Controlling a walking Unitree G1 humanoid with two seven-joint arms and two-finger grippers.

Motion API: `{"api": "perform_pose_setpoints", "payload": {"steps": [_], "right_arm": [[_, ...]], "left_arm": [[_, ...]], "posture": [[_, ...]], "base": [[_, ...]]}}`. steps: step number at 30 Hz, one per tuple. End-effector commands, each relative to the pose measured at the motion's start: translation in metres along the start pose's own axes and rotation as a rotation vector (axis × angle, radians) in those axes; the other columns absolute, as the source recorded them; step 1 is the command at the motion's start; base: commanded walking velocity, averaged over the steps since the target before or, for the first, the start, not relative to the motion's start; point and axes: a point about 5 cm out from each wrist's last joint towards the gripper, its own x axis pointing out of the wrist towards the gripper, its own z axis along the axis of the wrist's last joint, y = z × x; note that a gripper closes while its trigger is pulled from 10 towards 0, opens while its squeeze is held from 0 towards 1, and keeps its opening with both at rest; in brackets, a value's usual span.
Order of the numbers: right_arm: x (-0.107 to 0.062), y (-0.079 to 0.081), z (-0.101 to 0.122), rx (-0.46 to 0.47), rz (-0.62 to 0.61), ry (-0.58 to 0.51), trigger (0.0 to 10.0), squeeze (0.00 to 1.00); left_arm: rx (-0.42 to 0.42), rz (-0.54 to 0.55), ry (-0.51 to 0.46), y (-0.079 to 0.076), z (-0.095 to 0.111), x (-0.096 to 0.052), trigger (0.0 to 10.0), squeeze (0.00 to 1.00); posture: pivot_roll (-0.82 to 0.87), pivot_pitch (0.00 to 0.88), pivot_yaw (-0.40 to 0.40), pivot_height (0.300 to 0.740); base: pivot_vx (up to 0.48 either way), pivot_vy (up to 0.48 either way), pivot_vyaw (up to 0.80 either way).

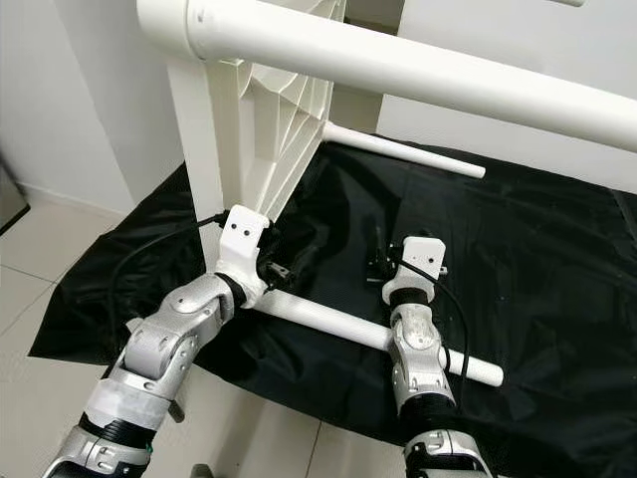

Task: Building children table

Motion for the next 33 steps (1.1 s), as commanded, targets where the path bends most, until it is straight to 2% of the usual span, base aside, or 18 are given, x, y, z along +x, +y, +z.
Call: {"api": "perform_pose_setpoints", "payload": {"steps": [1,5,9,12,16,21,23,24,25,26,29,30,33], "right_arm": [[-0.001,-0.004,-0.004,-0.017,-0.009,0.020,10.0,0.00],[-0.001,-0.005,-0.005,-0.023,-0.010,0.021,10.0,0.00],[-0.001,-0.006,-0.005,-0.028,-0.017,0.012,10.0,0.00],[-0.001,-0.006,-0.005,-0.028,-0.017,0.012,10.0,0.00],[-0.014,-0.002,-0.010,-0.016,-0.029,0.005,10.0,0.00],[-0.022,-0.006,-0.014,-0.001,-0.030,0.008,10.0,0.00],[-0.024,-0.008,-0.014,0.009,-0.042,0.004,10.0,0.00],[-0.024,-0.008,-0.014,0.009,-0.042,0.004,10.0,0.00],[-0.023,-0.009,-0.014,0.011,-0.046,0.002,10.0,0.00],[-0.022,-0.008,-0.012,0.010,-0.041,-0.008,10.0,0.00],[-0.021,-0.008,-0.009,0.005,-0.037,-0.022,10.0,0.00],[-0.020,-0.009,-0.007,0.006,-0.038,-0.036,10.0,0.00],[-0.020,-0.010,-0.005,0.001,-0.043,-0.048,10.0,0.00]], "left_arm": [[-0.023,0.026,0.012,0.007,-0.005,-0.002,10.0,0.00],[-0.028,0.021,0.009,0.007,-0.004,-0.002,10.0,0.00],[0.020,-0.038,-0.018,0.000,0.000,-0.002,10.0,0.00],[0.020,-0.038,-0.018,0.000,0.000,-0.002,10.0,0.00],[0.059,-0.167,-0.061,-0.012,0.007,-0.003,10.0,0.00],[0.062,-0.217,-0.080,-0.023,0.013,-0.002,10.0,0.00],[0.118,-0.273,-0.094,-0.032,0.014,-0.005,10.0,0.00],[0.118,-0.273,-0.094,-0.032,0.014,-0.005,10.0,0.00],[0.141,-0.288,-0.091,-0.035,0.013,-0.006,10.0,0.00],[0.184,-0.278,-0.060,-0.035,0.002,-0.005,10.0,0.00],[0.224,-0.259,-0.026,-0.034,-0.009,-0.004,10.0,0.00],[0.281,-0.228,-0.005,-0.033,-0.019,-0.004,10.0,0.00],[0.323,-0.200,0.013,-0.031,-0.027,-0.004,10.0,0.00]], "posture": [[0.05,0.021,-0.068,0.740],[0.05,0.028,-0.062,0.740],[0.04,0.040,-0.028,0.740],[0.04,0.040,-0.028,0.740],[0.01,0.054,0.005,0.740],[0.01,0.048,0.017,0.740],[0.00,0.047,0.020,0.740],[0.00,0.047,0.020,0.740],[0.00,0.048,0.021,0.740],[0.00,0.044,0.028,0.740],[-0.01,0.044,0.027,0.740],[-0.01,0.039,0.024,0.740],[-0.01,0.037,0.023,0.740]], "base": [[0.000,0.000,0.00],[0.000,0.000,0.00],[0.000,0.000,0.00],[0.000,0.000,0.00],[0.000,0.000,0.00],[0.000,0.000,0.00],[0.000,0.000,0.00],[0.000,0.000,0.00],[0.000,0.000,0.00],[0.000,0.000,0.00],[0.000,0.000,0.00],[0.000,0.000,0.00],[0.000,0.000,0.00]]}}
